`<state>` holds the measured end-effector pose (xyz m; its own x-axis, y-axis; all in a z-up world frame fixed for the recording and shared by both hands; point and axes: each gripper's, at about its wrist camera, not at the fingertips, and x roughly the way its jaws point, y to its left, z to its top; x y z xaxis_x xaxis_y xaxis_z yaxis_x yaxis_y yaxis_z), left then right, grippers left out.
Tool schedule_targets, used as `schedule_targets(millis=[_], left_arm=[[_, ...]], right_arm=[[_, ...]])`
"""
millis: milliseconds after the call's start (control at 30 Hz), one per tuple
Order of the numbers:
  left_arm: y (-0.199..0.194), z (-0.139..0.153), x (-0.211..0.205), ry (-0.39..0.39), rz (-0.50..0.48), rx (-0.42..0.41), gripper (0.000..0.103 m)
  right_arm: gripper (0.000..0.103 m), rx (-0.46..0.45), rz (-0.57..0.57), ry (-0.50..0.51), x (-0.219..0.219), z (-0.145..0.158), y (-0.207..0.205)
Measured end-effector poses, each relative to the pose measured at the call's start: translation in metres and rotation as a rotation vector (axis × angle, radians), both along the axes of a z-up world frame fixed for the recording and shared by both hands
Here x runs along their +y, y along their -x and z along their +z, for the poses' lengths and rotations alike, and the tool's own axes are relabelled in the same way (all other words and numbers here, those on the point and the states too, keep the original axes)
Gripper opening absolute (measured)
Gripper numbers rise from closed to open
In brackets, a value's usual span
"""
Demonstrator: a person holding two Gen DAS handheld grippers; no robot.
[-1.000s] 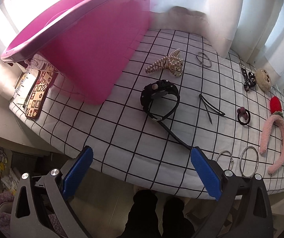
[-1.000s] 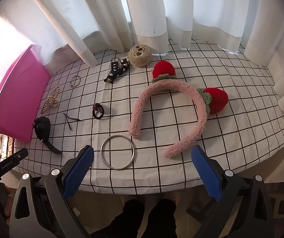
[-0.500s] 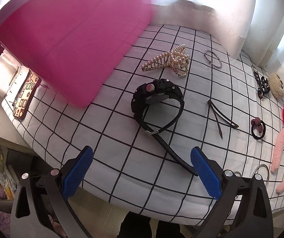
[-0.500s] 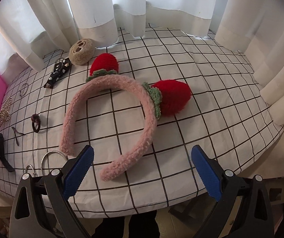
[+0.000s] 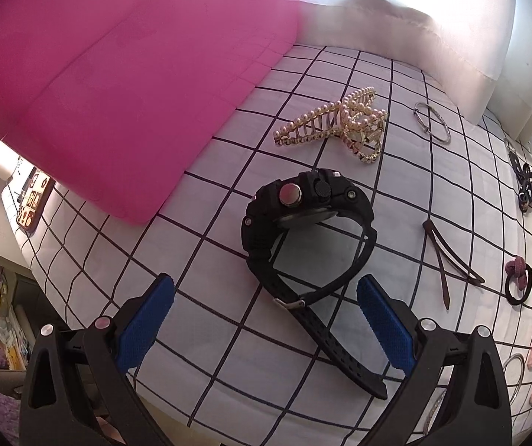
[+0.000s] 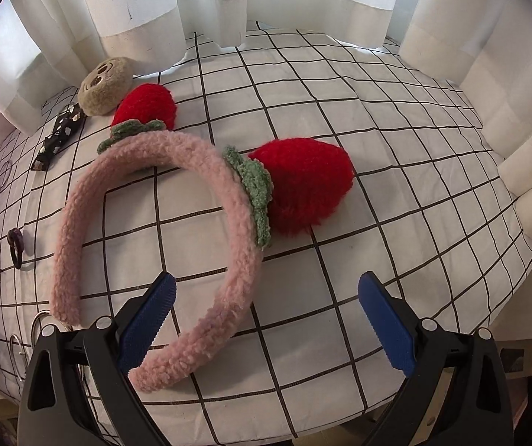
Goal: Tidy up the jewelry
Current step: 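Move the left tool to the black watch while the right tool approaches the pink headband, then close the left tool on the black watch while the right tool grips the pink headband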
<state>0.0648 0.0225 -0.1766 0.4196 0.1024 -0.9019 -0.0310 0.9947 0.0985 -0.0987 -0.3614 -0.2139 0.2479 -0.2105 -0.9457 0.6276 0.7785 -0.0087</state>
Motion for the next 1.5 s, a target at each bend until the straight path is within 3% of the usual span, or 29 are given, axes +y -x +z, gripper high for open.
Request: schedule_targets(millis=[267, 600, 1033, 1100, 1133, 1200, 1267, 1300, 1500], left_arm=[[-0.01, -0.012, -0.005, -0.014, -0.009, -0.024, 0.097], [-0.031, -0.023, -0.001, 0.101, 0.017, -0.049, 0.098], [-0.037, -0.028, -0.006, 0.091, -0.005, -0.105, 0.097], [-0.036, -0.026, -0.005, 0.097, -0.005, -0.106, 0.094], [-0.033, -0.025, -0.006, 0.098, -0.008, -0.112, 0.09], [-0.028, -0.02, -0.009, 0.1, -0.036, -0.13, 0.069], [-0.025, -0.019, -0.013, 0.092, -0.046, -0.135, 0.067], [-0.025, -0.019, -0.011, 0.106, -0.039, -0.136, 0.067], [-0.022, -0.016, -0.006, 0.137, -0.032, -0.125, 0.067]], right_arm=[[0.094, 0.001, -0.011, 0.005, -0.009, -0.011, -0.009], [0.094, -0.056, -0.024, 0.005, -0.018, -0.016, -0.02], [0.094, -0.121, 0.002, 0.055, -0.016, -0.016, -0.023], [0.093, -0.126, 0.018, 0.058, -0.013, -0.015, -0.022], [0.09, -0.134, 0.027, 0.058, -0.012, -0.015, -0.022], [0.081, -0.146, 0.046, 0.062, -0.007, -0.012, -0.02], [0.06, -0.16, 0.071, 0.075, -0.001, -0.008, -0.02], [0.045, -0.162, 0.089, 0.078, 0.001, -0.006, -0.021], [0.026, -0.194, 0.1, 0.024, -0.001, -0.003, -0.018]])
